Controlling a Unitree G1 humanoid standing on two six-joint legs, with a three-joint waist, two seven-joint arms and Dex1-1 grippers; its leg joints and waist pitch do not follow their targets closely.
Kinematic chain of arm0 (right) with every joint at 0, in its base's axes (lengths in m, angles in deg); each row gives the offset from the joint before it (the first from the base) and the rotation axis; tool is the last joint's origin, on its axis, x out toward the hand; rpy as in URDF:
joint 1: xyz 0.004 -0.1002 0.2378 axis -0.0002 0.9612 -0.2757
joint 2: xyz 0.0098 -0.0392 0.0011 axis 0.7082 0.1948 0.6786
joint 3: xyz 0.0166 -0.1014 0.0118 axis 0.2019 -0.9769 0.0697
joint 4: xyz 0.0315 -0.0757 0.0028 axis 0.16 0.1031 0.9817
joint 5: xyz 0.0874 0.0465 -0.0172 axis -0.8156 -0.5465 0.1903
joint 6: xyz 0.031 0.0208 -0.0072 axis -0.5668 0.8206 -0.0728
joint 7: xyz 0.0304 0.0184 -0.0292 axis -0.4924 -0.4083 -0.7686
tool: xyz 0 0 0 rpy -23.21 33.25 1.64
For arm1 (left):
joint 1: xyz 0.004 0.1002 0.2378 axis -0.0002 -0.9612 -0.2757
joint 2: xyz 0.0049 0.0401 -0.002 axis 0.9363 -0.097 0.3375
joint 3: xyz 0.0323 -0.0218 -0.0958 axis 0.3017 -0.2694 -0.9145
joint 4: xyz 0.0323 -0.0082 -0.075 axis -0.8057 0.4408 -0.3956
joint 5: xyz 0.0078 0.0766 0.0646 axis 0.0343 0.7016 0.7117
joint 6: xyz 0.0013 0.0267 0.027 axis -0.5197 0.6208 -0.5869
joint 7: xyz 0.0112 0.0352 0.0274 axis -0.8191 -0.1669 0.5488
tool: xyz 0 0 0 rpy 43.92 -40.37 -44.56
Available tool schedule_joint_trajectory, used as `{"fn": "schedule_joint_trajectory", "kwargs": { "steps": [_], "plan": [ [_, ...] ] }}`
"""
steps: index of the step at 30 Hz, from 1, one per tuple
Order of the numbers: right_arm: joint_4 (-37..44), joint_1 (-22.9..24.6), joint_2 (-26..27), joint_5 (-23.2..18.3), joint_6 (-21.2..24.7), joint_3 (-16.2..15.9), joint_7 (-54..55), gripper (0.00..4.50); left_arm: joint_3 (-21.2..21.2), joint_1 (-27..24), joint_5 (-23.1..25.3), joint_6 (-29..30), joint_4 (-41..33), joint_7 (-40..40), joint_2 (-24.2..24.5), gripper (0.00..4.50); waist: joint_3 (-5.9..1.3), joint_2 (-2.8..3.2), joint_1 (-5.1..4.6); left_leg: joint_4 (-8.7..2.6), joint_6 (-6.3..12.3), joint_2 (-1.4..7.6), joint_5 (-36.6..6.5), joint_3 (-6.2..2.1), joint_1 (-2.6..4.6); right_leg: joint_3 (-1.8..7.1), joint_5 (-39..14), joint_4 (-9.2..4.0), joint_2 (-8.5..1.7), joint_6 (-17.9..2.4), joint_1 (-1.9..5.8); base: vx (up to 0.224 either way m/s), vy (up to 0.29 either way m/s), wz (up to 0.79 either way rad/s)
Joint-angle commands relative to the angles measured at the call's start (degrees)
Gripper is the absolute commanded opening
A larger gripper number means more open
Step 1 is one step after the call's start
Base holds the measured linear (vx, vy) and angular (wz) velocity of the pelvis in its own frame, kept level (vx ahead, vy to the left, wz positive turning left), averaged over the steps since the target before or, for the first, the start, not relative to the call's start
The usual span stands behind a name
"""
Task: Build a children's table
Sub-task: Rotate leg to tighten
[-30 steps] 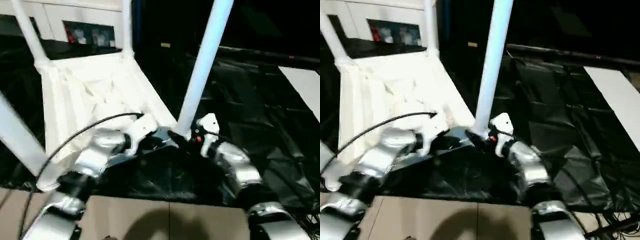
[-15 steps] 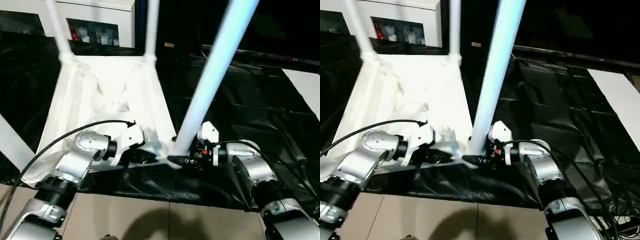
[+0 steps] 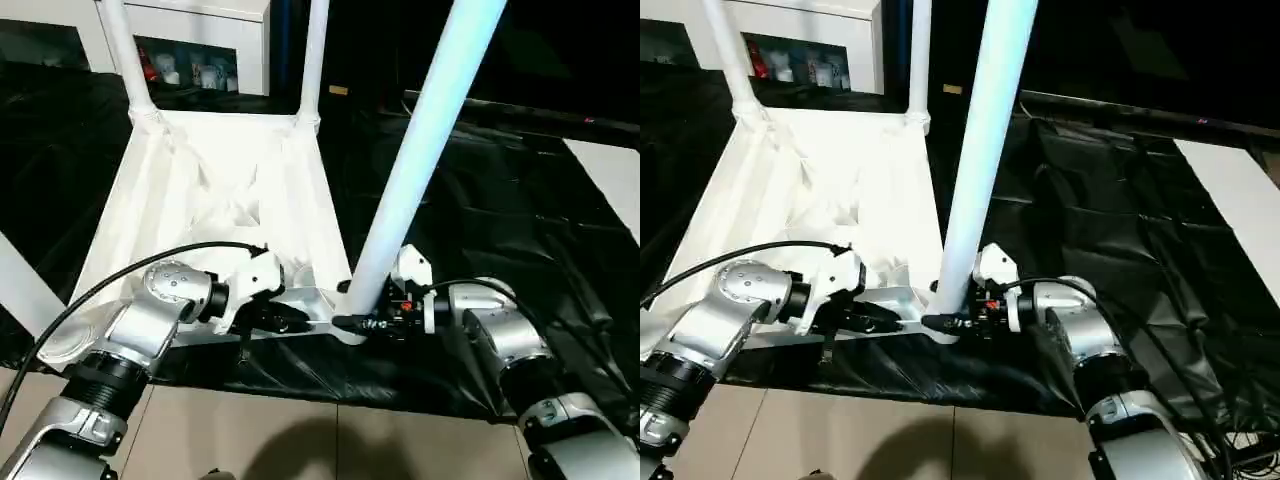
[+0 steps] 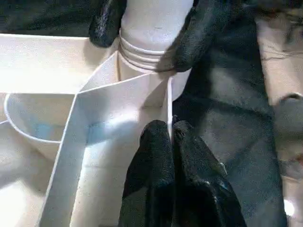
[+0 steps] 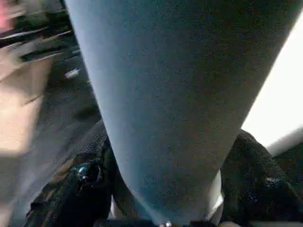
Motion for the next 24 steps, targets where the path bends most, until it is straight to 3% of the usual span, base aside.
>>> {"fn": "schedule_joint_trajectory", "kwargs": {
  "steps": [1,5,10,13,14,15,16,22,24],
  "plan": [
    [-1.0,0.2,1.7,0.8,0.9,0.7,7.0,2.63,1.1,0.0,1.4,1.5,2.7,5.3,-3.0,0.0,-2.25,0.27,-0.14,-3.77,0.98,0.49,-12.3,0.49,0.25,2.14,-8.9,-4.65,-2.27,-12.8,1.96,0.0,0.0,0.0],
    [-3.5,-0.2,9.7,1.7,1.2,4.1,26.7,2.63,1.5,1.9,3.2,3.8,6.2,14.5,-10.1,0.0,-2.13,0.7,-0.32,-4.08,-1.1,0.34,-15.0,0.3,0.27,2.45,-15.5,-5.37,-2.34,-9.8,1.4,0.0,0.0,0.0],
    [-4.2,-0.4,14.6,3.2,1.3,3.8,34.7,2.62,1.8,3.4,4.1,5.0,8.7,21.0,-15.6,0.0,-2.13,0.51,-0.46,-4.14,-1.04,0.18,-16.6,0.19,0.08,2.52,-16.5,-5.77,-2.06,-8.1,1.09,0.0,0.0,0.0],
    [-3.3,-0.4,16.8,4.1,0.1,2.9,36.1,2.62,1.9,4.0,4.7,5.2,9.9,23.8,-18.6,0.0,-2.32,0.71,-0.36,-4.15,-0.6,0.2,-16.9,0.15,0.09,2.62,-16.0,-5.89,-2.02,-7.5,0.98,0.0,0.0,0.0],
    [-3.0,-0.4,16.5,4.8,-0.7,2.5,36.0,2.62,1.8,3.9,4.6,4.9,9.9,23.6,-18.9,0.0,-2.33,0.98,-0.3,-4.13,-0.49,0.19,-16.8,0.18,0.17,2.67,-15.0,-5.84,-2.0,-7.8,0.91,0.0,0.0,0.0],
    [-2.8,-0.4,16.2,5.2,-1.3,2.2,35.8,2.62,1.7,3.9,4.5,4.8,9.8,23.4,-19.0,0.0,-2.4,0.78,-0.32,-4.07,-0.13,0.14,-16.2,0.25,0.01,2.68,-13.0,-5.68,-1.89,-8.2,1.06,0.0,0.0,0.0],
    [-2.3,-0.3,15.6,5.0,-1.9,2.5,34.9,3.18,1.4,3.7,4.3,4.5,9.4,22.9,-18.8,0.0,-2.4,0.81,-0.32,-4.06,0.22,0.07,-15.6,0.3,-0.12,2.69,-11.7,-5.61,-1.83,-8.5,1.15,0.0,0.0,0.0],
    [-1.5,-0.9,9.5,3.0,-3.5,3.7,27.5,3.7,0.6,1.9,2.2,3.6,5.5,16.4,-14.5,0.0,-2.54,0.69,-0.15,-3.87,2.02,0.12,-13.7,0.35,-0.42,2.64,-9.3,-5.36,-1.92,-9.6,1.54,0.0,0.0,0.0],
    [-1.7,-1.3,7.5,3.0,-3.8,3.4,24.0,3.85,-0.1,1.4,0.6,3.6,4.3,13.8,-13.4,0.0,-2.69,0.71,-0.11,-3.58,2.69,0.09,-11.6,0.48,-0.55,2.66,-5.6,-4.96,-1.9,-10.7,1.69,0.0,0.0,0.0]
  ]
}}
